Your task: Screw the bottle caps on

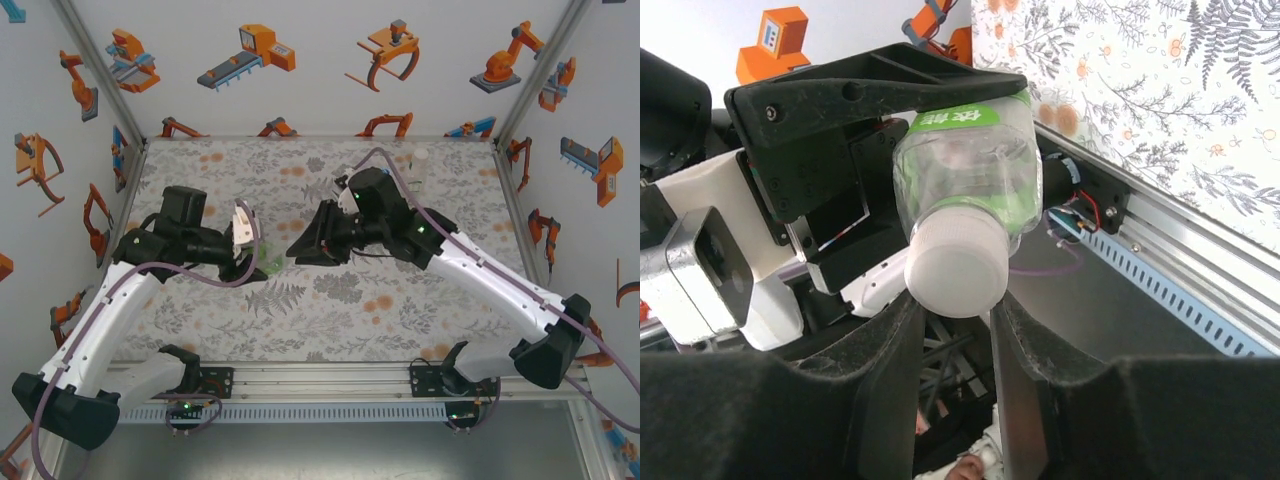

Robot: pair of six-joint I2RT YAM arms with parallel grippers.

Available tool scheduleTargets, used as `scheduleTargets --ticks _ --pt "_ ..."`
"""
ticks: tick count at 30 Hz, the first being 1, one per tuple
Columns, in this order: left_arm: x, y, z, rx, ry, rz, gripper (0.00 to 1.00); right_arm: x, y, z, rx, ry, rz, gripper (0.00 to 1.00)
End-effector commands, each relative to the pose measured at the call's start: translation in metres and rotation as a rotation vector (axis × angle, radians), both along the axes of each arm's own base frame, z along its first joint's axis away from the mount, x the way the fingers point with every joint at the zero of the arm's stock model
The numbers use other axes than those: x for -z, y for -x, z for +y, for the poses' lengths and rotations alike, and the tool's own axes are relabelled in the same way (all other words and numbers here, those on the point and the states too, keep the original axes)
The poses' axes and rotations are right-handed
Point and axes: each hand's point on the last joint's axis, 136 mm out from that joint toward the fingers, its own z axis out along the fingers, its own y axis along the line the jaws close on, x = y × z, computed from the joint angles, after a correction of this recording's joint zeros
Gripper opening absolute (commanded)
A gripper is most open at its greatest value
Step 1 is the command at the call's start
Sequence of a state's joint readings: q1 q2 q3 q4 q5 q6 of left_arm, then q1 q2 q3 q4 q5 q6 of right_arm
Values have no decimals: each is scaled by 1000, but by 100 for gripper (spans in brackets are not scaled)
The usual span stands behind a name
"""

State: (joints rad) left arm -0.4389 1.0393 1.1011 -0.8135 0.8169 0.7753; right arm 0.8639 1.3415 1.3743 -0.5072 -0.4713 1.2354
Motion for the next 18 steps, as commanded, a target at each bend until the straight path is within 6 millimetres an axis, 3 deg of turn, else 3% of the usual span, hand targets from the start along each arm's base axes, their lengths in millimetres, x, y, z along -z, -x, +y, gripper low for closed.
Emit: scheduleTargets --ticks 1,4,10,15,18 --pt "-17 15 -10 96 73 -20 0 -35 -8 -11 -41 20 -246 34" --pt "-17 16 -10 99 72 -23 0 -50 -7 -22 -120 41 -486 47" --pt "-18 23 -10 130 84 -54 0 -76 23 -23 -468 5 -1111 54" --pt "-20 26 -10 136 90 -58 0 -73 61 -23 -801 -79 -1576 61" --pt "-20 27 -10 137 92 -55 0 -70 65 -19 -899 -102 -1747 63"
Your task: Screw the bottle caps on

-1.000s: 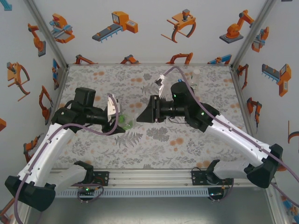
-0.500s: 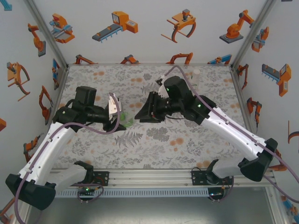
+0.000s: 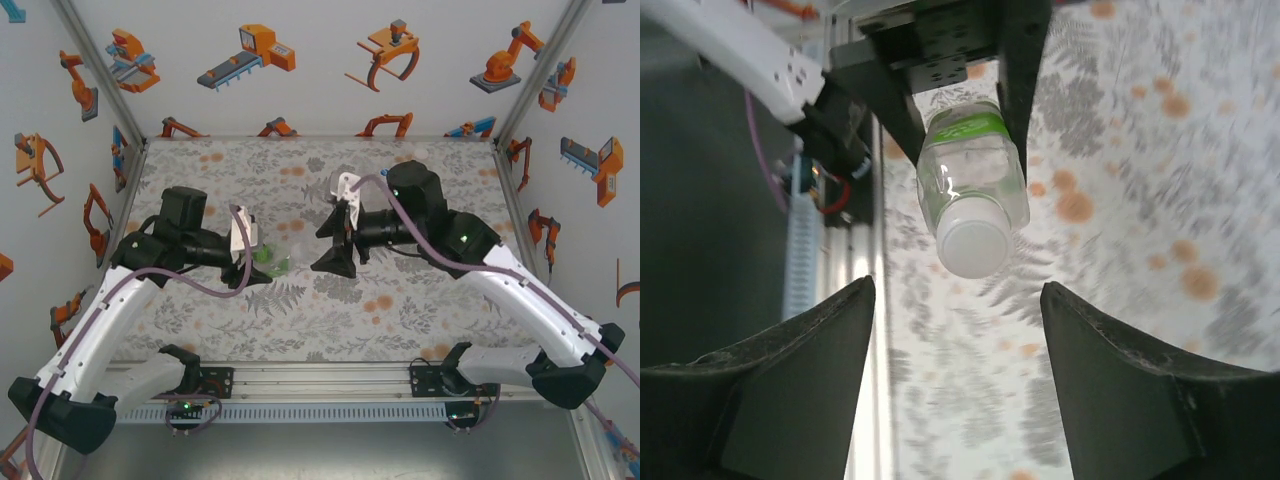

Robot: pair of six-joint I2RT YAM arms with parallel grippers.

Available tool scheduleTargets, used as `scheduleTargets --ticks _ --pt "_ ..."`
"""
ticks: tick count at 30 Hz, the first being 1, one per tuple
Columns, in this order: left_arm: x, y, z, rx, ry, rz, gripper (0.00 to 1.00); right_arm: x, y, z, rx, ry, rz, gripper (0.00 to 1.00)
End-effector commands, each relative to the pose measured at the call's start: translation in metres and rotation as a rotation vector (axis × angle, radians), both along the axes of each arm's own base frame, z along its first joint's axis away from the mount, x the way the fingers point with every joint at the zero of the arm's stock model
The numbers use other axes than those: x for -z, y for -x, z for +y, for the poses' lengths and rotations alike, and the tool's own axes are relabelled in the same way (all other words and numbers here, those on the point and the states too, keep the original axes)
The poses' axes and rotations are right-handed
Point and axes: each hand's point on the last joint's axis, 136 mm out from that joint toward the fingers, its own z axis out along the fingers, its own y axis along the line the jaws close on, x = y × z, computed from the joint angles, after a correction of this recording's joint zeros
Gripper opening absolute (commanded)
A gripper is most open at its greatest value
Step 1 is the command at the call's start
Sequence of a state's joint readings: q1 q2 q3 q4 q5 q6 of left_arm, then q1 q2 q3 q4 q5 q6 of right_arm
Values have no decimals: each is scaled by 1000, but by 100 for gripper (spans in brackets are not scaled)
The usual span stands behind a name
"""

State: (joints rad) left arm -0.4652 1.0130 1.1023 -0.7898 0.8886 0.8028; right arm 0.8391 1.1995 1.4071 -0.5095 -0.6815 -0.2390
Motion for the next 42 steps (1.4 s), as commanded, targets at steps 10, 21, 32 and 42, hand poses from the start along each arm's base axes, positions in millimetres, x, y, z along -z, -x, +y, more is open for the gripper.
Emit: scheduleTargets --ticks 10,21,32,42 --pt "-5 11 -1 51 26 -13 0 -4 17 19 -321 -86 -414 57" --pt "-6 11 -3 57 28 -15 0 0 15 22 -319 -78 -395 39" --pt "-3 10 -3 51 22 -1 0 -9 5 26 -164 -114 -73 4" --pt "0 6 -5 51 13 16 0 -11 -20 26 143 -217 388 0"
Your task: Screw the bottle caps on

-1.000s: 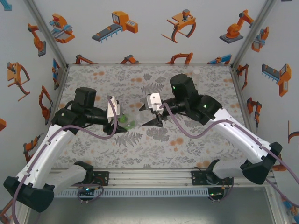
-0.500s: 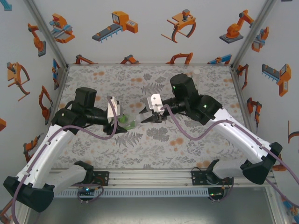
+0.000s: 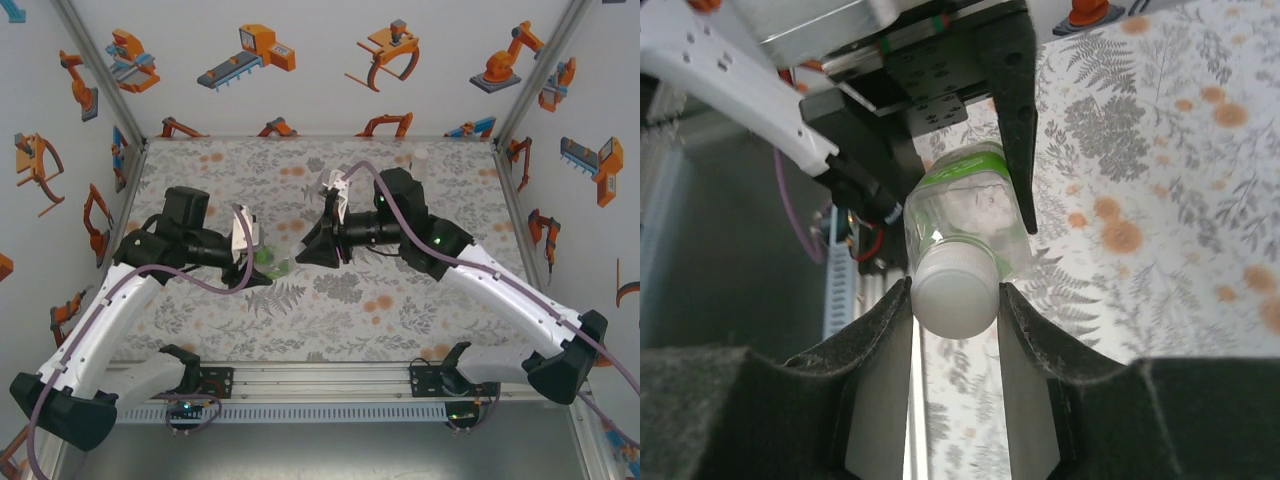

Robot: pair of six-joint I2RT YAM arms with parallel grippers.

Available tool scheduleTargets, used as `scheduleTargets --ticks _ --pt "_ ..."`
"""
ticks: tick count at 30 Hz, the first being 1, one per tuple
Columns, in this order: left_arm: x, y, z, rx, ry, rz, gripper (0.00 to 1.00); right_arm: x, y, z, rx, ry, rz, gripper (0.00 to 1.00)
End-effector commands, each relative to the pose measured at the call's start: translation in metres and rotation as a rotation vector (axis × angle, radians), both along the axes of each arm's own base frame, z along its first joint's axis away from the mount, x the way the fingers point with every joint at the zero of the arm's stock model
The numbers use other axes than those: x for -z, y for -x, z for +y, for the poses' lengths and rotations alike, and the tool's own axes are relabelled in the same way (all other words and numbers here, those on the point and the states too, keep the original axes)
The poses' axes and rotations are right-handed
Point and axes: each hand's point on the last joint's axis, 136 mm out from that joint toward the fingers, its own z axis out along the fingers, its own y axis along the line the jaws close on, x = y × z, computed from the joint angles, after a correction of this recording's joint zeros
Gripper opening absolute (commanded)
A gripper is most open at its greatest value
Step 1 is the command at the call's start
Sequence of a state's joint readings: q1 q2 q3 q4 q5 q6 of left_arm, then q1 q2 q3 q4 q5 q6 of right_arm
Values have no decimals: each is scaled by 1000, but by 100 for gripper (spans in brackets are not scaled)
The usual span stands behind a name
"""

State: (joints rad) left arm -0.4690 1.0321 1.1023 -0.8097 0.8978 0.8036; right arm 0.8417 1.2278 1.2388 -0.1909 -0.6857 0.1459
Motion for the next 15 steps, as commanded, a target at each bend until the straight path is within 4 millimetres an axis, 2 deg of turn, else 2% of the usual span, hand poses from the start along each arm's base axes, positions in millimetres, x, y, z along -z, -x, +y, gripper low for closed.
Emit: scheduleTargets --ticks 1,7,8,10,11,15 --pt "-5 5 -3 40 26 -21 0 -29 -1 1 82 -105 81 0" --pt "-8 6 -3 37 30 -26 2 -18 -4 0 99 -9 87 0" --pt "-8 5 -3 32 29 -28 11 -17 -5 0 103 1 88 0" --pt "-6 2 -2 12 24 -26 42 -13 -7 -3 124 24 91 0" --pt "-5 2 -2 5 25 -29 53 -12 -9 -4 138 33 92 0" --pt "-3 -3 -3 -22 31 -28 75 0 -23 -13 240 95 100 0"
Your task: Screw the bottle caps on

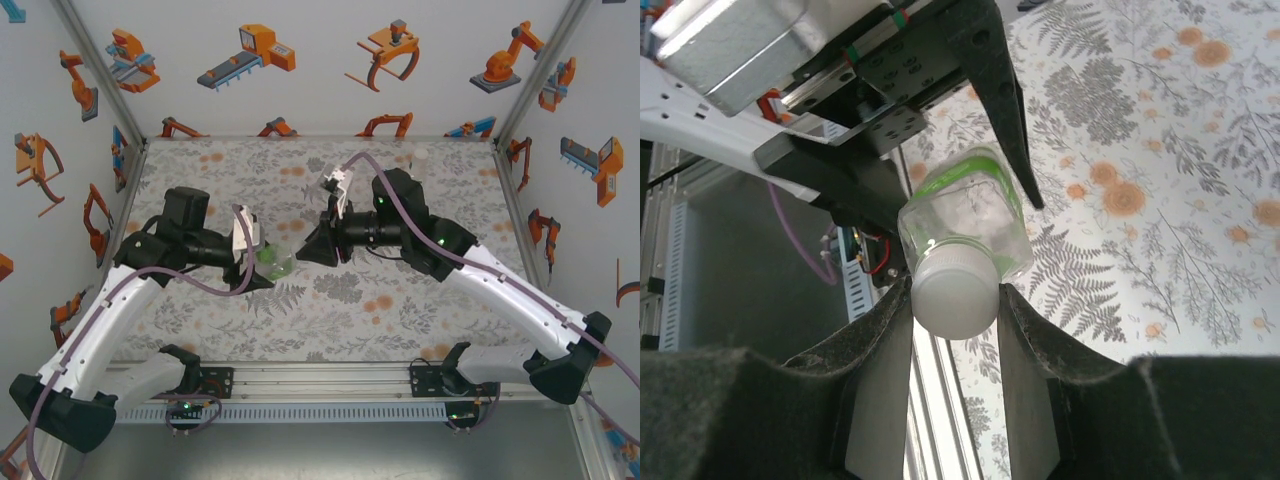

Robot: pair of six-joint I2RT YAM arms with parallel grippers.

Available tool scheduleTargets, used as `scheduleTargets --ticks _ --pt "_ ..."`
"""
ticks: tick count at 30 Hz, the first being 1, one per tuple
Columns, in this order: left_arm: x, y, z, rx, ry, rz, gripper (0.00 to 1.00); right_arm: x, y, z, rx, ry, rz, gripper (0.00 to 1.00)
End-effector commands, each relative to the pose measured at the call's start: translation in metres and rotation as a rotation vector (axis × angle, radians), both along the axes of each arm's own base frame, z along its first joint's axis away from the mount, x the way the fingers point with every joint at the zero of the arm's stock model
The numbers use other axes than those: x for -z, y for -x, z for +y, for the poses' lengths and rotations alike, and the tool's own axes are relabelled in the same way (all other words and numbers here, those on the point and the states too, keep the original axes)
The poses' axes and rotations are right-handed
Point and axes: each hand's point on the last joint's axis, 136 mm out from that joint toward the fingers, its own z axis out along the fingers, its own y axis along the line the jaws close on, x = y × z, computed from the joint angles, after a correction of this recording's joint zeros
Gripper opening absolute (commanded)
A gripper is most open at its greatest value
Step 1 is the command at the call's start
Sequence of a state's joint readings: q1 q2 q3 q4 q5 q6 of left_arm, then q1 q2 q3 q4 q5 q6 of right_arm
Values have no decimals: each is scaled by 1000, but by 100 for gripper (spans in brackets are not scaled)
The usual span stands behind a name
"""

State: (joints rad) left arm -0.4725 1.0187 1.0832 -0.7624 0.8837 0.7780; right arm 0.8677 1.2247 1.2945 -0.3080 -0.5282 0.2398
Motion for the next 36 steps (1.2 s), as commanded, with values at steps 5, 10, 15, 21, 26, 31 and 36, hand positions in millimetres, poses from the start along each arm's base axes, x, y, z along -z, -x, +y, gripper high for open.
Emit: scheduleTargets --ticks 5,10,15,21,26,31,36 --pt "1 -4 0 -35 9 -6 80 26 -47 -19 256 206 57 0" --pt "7 -11 2 -94 1 -7 80 58 -101 -35 433 367 82 0" --pt "10 -17 3 -142 12 1 80 84 -163 -57 594 479 143 0" --pt "13 -25 5 -206 20 11 80 124 -227 -81 723 648 191 0" --pt "16 -31 6 -255 22 50 80 148 -267 -90 767 705 195 0" --pt "17 -31 6 -277 45 70 80 156 -298 -88 788 731 148 0" --pt "19 -30 6 -288 58 85 78 170 -316 -91 793 760 159 0"
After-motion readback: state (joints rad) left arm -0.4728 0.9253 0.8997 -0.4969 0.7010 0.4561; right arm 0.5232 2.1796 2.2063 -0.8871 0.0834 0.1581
